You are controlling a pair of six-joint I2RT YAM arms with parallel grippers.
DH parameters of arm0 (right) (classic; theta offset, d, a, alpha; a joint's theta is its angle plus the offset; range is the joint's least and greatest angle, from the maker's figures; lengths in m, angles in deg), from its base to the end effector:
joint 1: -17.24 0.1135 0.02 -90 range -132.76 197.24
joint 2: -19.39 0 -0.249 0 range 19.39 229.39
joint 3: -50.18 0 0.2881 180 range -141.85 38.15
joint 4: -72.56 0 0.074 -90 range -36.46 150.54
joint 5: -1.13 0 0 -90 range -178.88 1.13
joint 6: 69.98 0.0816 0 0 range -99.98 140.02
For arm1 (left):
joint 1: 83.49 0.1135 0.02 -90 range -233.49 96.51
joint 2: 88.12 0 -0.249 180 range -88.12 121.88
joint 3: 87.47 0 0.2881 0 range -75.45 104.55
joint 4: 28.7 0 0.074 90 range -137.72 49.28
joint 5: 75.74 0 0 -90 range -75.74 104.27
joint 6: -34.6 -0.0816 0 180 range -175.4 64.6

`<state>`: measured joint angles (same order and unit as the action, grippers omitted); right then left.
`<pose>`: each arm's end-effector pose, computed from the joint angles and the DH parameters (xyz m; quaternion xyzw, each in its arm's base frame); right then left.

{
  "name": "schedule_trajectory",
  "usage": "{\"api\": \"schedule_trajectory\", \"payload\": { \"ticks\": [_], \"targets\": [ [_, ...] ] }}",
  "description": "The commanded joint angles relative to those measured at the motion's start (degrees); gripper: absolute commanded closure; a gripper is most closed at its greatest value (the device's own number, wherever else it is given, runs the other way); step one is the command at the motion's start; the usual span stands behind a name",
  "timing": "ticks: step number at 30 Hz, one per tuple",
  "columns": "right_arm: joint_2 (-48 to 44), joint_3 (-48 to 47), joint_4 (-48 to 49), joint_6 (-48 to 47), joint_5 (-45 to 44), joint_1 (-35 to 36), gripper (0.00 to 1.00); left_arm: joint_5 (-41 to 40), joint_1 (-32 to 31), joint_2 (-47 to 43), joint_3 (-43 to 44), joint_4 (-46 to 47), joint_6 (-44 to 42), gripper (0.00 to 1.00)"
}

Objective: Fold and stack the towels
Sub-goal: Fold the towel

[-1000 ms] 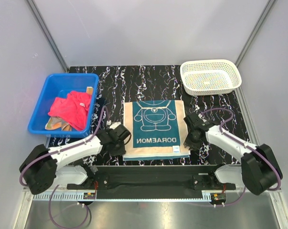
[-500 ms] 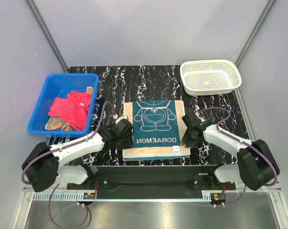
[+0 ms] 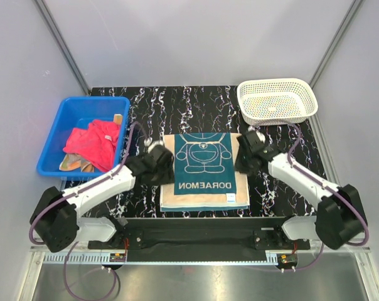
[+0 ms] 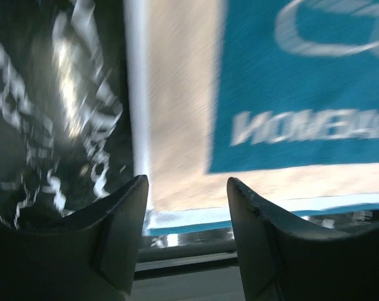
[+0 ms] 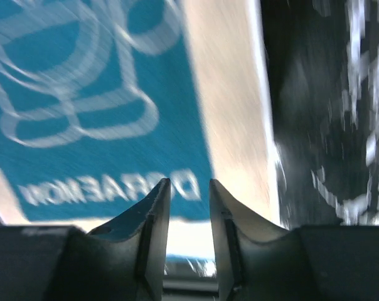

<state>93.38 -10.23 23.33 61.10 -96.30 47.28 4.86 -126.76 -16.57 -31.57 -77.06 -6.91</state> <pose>0.2669 0.1421 0.1474 0.1085 0.9640 0.0852 0.2274 0.2176 -0.1866 0.1331 -0.0626 0.9693 -0.1053 0.2133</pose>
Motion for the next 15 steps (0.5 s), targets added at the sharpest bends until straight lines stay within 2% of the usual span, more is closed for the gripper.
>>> {"api": "schedule_trajectory", "payload": {
  "ticks": [1, 2, 3, 4, 7, 11, 15],
  "targets": [
    [7.18, -9.79, 8.54, -14.16, -1.39, -3.84, 0.64, 2.01, 5.37, 5.58, 11.74, 9.25, -12.78, 0.42],
    [8.78, -12.24, 12.56, -17.58, -1.37, -4.81, 0.66, 3.33, 6.95, 8.06, 13.85, 10.05, -16.72, 0.42],
    [10.62, -13.57, 14.25, -19.09, -0.32, -7.86, 0.68, 4.30, 9.84, 13.47, 19.52, 9.97, -18.24, 0.42],
    [14.73, -15.06, 15.49, -20.33, 5.08, -9.37, 0.70, 5.18, 11.52, 16.40, 22.36, 9.10, -19.73, 0.43],
    [23.17, -22.44, 16.29, -25.42, 12.23, -14.56, 0.71, 8.35, 16.89, 27.04, 34.03, 5.93, -25.45, 0.45],
    [30.76, -30.26, 15.59, -32.62, 14.19, -16.77, 0.72, 13.61, 22.25, 38.03, 43.47, 3.91, -29.76, 0.48],
    [36.12, -33.18, 16.56, -35.71, 12.60, -18.17, 0.70, 12.23, 25.59, 45.85, 47.44, 2.94, -31.35, 0.49]
  ]
}}
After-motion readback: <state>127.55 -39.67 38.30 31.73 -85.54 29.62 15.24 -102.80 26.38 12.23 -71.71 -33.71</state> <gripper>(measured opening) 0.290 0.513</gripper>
